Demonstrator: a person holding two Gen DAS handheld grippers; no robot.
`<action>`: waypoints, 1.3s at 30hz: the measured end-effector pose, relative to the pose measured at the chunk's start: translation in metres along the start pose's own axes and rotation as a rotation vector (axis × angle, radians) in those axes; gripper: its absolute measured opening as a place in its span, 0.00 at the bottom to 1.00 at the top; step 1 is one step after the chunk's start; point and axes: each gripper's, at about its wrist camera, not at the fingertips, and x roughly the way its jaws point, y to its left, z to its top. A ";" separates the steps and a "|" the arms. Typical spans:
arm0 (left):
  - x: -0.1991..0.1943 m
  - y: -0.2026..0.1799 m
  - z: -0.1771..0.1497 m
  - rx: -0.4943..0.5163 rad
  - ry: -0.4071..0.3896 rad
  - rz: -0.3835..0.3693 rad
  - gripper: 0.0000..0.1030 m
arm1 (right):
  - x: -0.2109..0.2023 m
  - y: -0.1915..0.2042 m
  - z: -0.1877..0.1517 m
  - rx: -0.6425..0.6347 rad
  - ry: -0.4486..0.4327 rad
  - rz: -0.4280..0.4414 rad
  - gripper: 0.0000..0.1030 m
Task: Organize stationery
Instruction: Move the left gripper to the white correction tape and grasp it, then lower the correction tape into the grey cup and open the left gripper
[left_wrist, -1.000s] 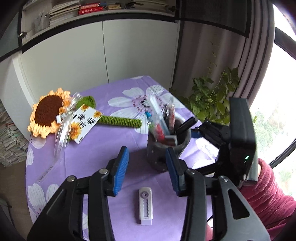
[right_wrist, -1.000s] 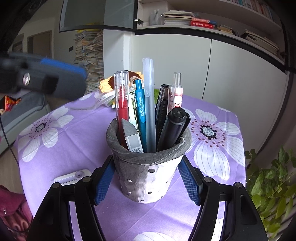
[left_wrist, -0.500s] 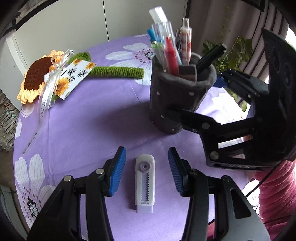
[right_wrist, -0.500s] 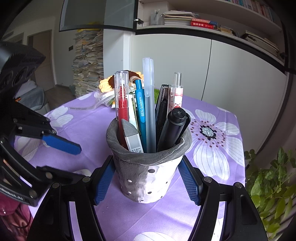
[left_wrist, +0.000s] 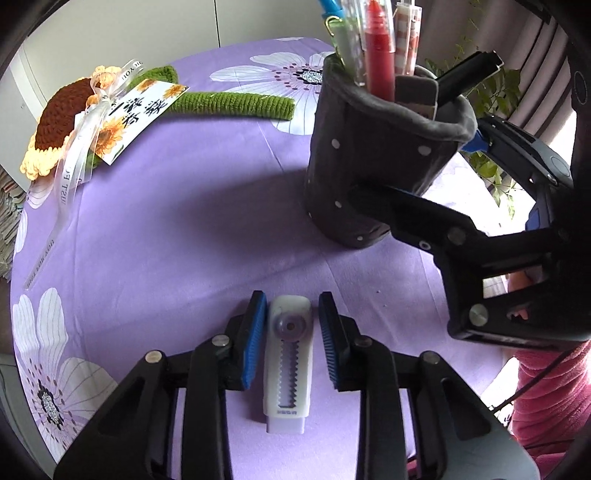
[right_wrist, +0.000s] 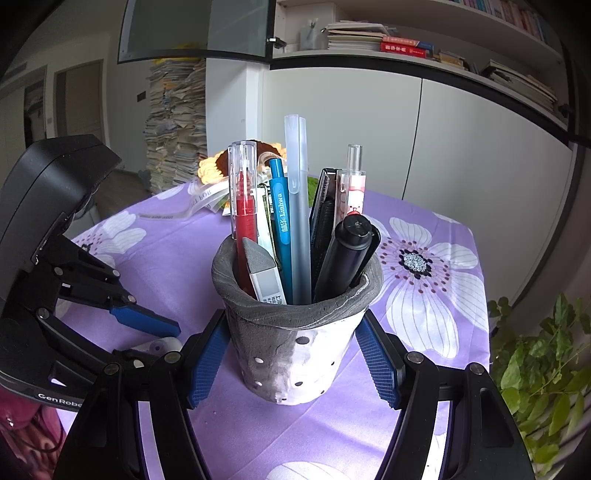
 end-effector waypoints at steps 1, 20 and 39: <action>-0.001 0.000 -0.001 0.001 0.000 0.000 0.26 | 0.000 0.000 0.000 0.000 0.000 0.000 0.69; -0.064 0.010 -0.002 -0.042 -0.156 -0.033 0.23 | 0.000 0.000 0.000 -0.001 0.000 -0.001 0.69; -0.143 -0.037 0.072 0.124 -0.443 -0.099 0.23 | 0.000 -0.002 0.000 -0.001 0.000 -0.003 0.69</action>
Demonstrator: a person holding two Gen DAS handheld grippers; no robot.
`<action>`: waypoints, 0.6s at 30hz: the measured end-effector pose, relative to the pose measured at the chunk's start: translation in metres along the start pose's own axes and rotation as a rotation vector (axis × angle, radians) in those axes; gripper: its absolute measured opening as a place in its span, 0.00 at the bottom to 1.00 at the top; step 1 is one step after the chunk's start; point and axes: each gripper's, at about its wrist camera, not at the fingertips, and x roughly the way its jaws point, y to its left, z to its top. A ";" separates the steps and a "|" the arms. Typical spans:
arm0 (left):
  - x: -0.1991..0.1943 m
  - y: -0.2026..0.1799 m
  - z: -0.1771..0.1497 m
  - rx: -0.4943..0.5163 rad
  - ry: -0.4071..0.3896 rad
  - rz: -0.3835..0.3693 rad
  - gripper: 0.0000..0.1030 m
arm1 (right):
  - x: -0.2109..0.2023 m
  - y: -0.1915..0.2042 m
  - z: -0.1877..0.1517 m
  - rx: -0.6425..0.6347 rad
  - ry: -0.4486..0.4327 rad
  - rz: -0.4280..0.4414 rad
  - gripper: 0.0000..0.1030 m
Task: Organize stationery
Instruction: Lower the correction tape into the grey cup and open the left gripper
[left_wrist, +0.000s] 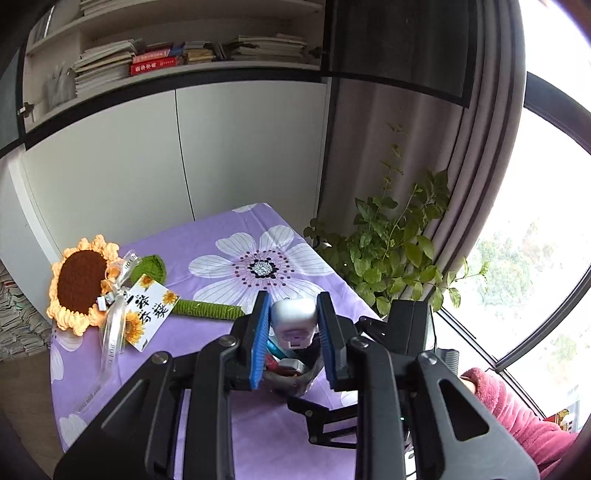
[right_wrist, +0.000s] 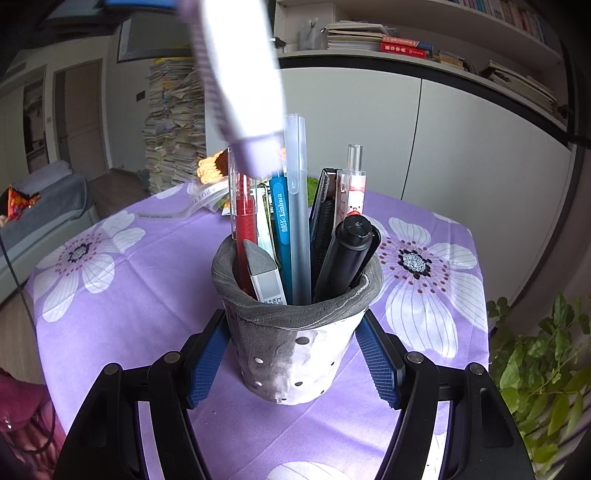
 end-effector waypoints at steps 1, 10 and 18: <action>0.007 0.000 0.000 -0.003 0.018 -0.005 0.23 | 0.000 0.000 0.000 0.000 0.000 0.000 0.69; 0.036 0.004 -0.007 -0.029 0.098 0.007 0.23 | -0.001 0.001 0.000 0.000 0.000 0.001 0.69; 0.038 0.003 -0.009 -0.028 0.108 -0.007 0.23 | -0.001 0.002 0.000 -0.006 0.000 -0.005 0.69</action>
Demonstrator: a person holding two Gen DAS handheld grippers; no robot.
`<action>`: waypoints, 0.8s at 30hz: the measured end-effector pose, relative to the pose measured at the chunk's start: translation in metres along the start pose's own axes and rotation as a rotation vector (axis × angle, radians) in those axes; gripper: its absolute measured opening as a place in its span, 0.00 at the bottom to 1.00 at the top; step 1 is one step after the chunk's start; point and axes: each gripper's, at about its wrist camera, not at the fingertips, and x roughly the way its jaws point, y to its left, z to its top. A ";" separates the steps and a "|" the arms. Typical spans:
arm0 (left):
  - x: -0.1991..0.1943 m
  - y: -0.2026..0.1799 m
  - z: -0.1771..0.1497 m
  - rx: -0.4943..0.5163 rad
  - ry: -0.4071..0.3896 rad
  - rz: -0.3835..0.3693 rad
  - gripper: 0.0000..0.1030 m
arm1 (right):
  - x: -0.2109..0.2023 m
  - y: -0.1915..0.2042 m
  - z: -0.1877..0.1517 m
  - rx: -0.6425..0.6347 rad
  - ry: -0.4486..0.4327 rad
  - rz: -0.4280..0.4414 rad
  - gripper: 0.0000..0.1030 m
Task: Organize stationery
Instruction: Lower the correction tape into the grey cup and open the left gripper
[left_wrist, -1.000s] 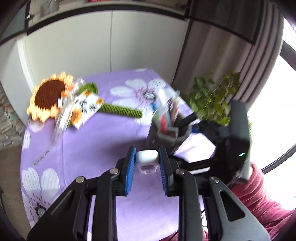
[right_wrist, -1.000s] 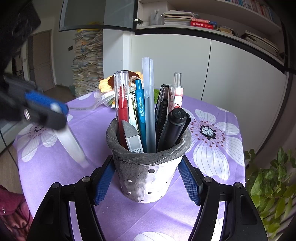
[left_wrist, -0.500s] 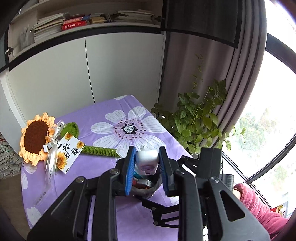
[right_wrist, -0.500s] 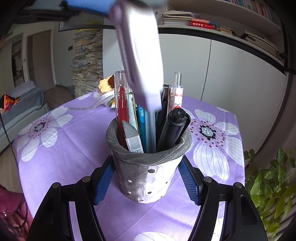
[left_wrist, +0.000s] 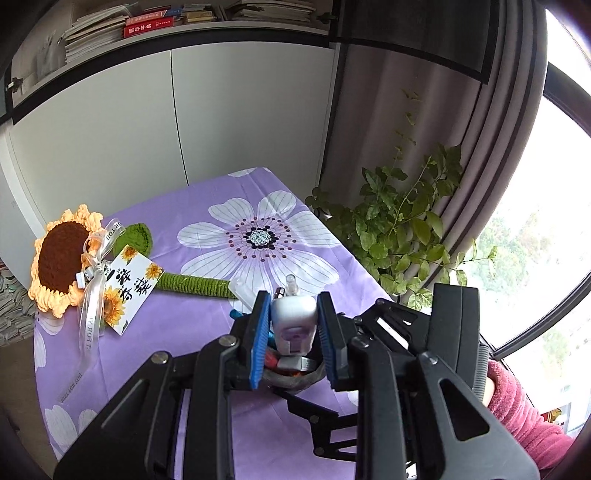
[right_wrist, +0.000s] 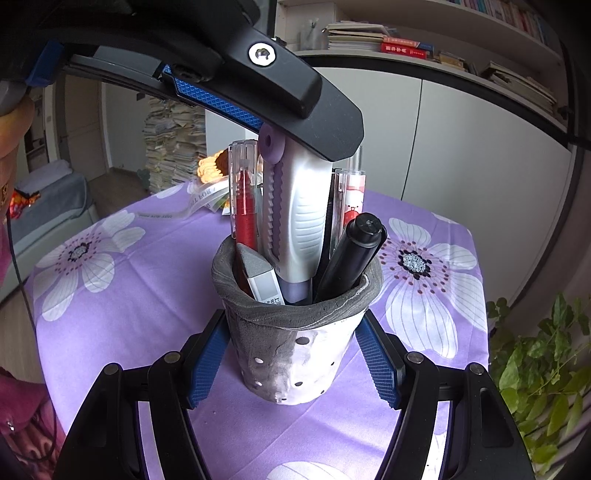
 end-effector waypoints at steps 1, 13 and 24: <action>-0.001 0.000 0.000 -0.002 0.002 -0.004 0.23 | 0.000 0.000 0.000 -0.001 0.000 -0.001 0.69; -0.009 0.003 -0.002 -0.016 -0.021 0.004 0.36 | 0.001 0.001 0.000 0.001 0.001 0.001 0.69; -0.018 0.006 0.001 -0.046 -0.062 0.034 0.36 | 0.001 0.000 0.000 0.002 0.001 0.001 0.69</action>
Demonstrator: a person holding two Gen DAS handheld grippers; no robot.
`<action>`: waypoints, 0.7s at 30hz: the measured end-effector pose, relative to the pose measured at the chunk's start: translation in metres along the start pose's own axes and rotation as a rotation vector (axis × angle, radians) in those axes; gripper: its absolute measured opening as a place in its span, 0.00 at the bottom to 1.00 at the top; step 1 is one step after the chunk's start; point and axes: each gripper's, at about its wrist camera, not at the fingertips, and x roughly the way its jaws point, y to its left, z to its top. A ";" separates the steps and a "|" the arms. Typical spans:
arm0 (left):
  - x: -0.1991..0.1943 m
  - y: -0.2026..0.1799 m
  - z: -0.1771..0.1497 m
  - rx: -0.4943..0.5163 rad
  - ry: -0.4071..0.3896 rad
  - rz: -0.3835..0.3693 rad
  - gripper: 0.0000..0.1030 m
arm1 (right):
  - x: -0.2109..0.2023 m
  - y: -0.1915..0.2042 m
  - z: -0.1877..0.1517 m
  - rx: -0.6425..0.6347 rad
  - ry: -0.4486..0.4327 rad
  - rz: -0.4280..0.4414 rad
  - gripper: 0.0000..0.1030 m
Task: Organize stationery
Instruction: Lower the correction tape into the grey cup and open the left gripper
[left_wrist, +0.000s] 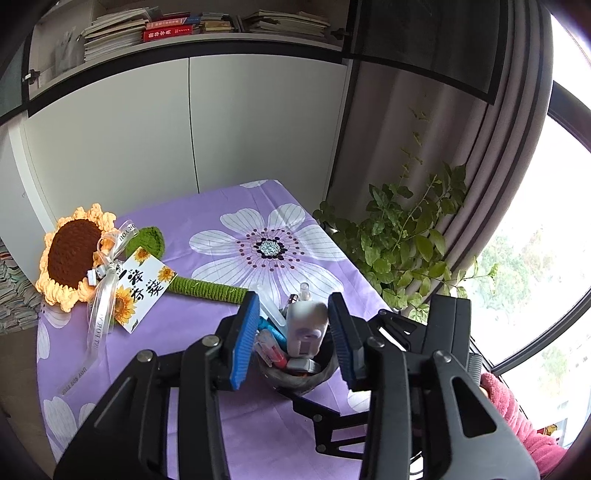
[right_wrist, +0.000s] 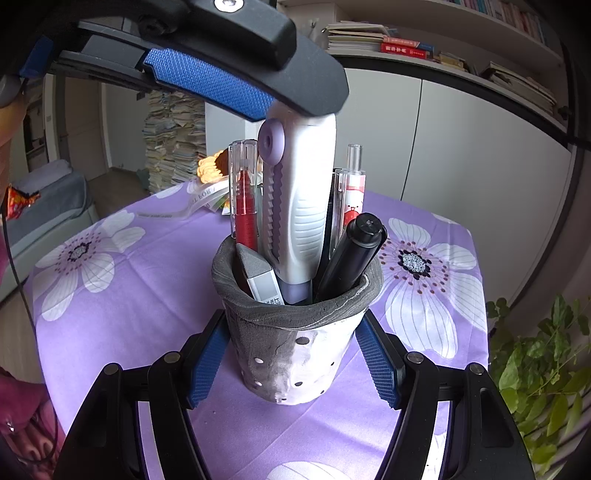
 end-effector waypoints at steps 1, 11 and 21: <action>0.000 0.000 0.000 0.008 -0.005 0.018 0.36 | 0.000 0.000 0.000 0.000 0.000 0.000 0.69; 0.014 0.003 -0.008 0.014 0.048 0.035 0.35 | 0.000 0.000 0.000 -0.002 0.000 -0.002 0.69; -0.006 0.015 -0.010 -0.029 -0.013 0.043 0.37 | -0.001 0.000 0.000 0.001 0.000 0.000 0.69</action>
